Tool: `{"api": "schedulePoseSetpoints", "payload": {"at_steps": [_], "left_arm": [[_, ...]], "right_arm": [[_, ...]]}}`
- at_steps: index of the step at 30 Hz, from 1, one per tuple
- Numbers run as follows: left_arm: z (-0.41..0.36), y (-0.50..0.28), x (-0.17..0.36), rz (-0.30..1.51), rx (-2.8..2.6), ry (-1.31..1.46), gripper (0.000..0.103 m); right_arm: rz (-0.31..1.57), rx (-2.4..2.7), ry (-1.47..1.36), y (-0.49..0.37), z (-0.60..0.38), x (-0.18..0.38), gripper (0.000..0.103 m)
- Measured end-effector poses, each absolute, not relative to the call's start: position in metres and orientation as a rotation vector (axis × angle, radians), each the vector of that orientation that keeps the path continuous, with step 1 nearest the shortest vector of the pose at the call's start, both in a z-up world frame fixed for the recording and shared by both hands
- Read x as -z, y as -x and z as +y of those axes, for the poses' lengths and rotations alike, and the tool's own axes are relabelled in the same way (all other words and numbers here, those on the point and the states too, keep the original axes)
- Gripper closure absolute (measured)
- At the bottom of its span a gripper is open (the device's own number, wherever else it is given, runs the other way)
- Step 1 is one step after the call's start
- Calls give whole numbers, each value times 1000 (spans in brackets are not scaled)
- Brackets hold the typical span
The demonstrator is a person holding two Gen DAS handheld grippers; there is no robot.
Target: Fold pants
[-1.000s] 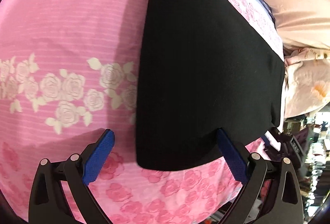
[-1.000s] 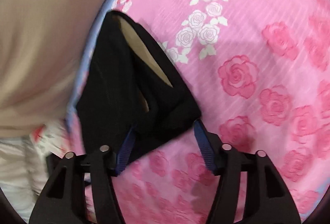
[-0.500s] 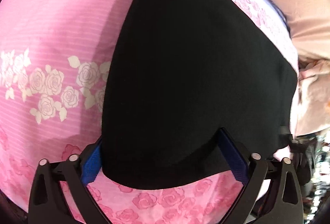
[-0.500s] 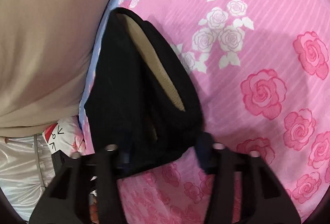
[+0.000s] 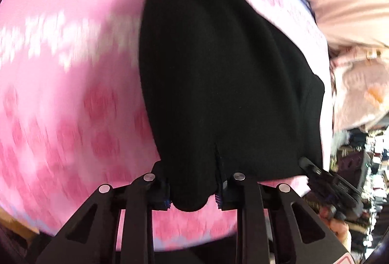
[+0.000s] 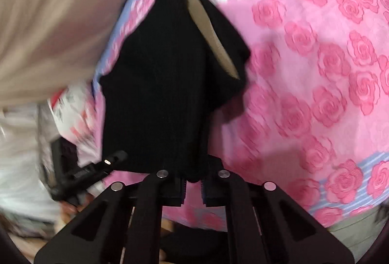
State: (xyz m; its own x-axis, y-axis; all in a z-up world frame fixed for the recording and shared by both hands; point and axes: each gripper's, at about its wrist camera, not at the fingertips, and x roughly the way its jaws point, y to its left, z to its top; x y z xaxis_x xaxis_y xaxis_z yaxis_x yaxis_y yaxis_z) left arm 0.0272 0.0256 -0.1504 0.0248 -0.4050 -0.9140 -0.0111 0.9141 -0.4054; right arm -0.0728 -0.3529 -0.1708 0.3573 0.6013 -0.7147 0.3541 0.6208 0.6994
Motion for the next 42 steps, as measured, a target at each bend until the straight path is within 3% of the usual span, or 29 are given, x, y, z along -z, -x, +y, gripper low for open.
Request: {"api": "schedulePoseSetpoints", "payload": {"at_steps": [2,4,5,6,7,8,9,11,15,16,17,19,22,23,25,27,32,33,35,37,38,42], "left_arm": [[35,-13,158,1524,274,366,67],[46,-13,163,1503,213,421,54],[50,-15,165,1501,202,445,53],[58,-11,165,1501,201,449,53],[59,-13,166,1504,198,436,52],[57,-17,166,1509,198,413,51],[50,-21,165,1512,197,367,50],[41,-26,162,1510,189,310,49],[36,-24,148,1457,183,284,48],[37,-22,145,1437,193,289,37],[35,-24,144,1415,198,296,30],[27,-23,136,1355,177,228,30],[16,-23,144,1380,142,59,28],[15,-22,148,1407,142,24,28],[19,-16,146,1405,142,26,28],[28,-11,141,1396,142,30,28],[47,6,130,1388,125,7,28],[46,6,127,1381,122,-6,28],[24,-5,118,1363,106,-44,28],[9,-11,113,1351,94,-74,28],[5,-15,109,1347,89,-82,28],[9,-16,102,1319,68,-75,28]], "right_arm": [[1225,-182,-915,76,-352,167,86],[1191,-201,-840,65,-348,155,77],[1204,-201,-806,57,-346,153,62],[1231,-203,-783,46,-343,156,57],[1240,-194,-774,41,-342,159,58],[1242,-185,-758,33,-340,160,87],[1247,-183,-730,30,-337,158,94],[1236,-202,-644,25,-327,132,95],[983,-306,-466,9,-312,25,95],[945,-310,-426,3,-312,10,95],[942,-296,-389,0,-313,11,95],[1005,-237,-285,-6,-316,46,91],[1352,-177,-479,7,-342,141,88],[1332,-173,-545,15,-346,140,83],[1253,-121,-576,27,-358,120,57],[1167,-99,-579,22,-371,101,20],[1079,-188,-533,-53,-387,105,18],[1115,-212,-512,-69,-381,119,25],[1190,-283,-507,-86,-375,142,64],[1193,-295,-392,-83,-355,137,78],[1190,-304,-326,-77,-348,129,97],[1104,-397,-161,-59,-316,62,98]]}}
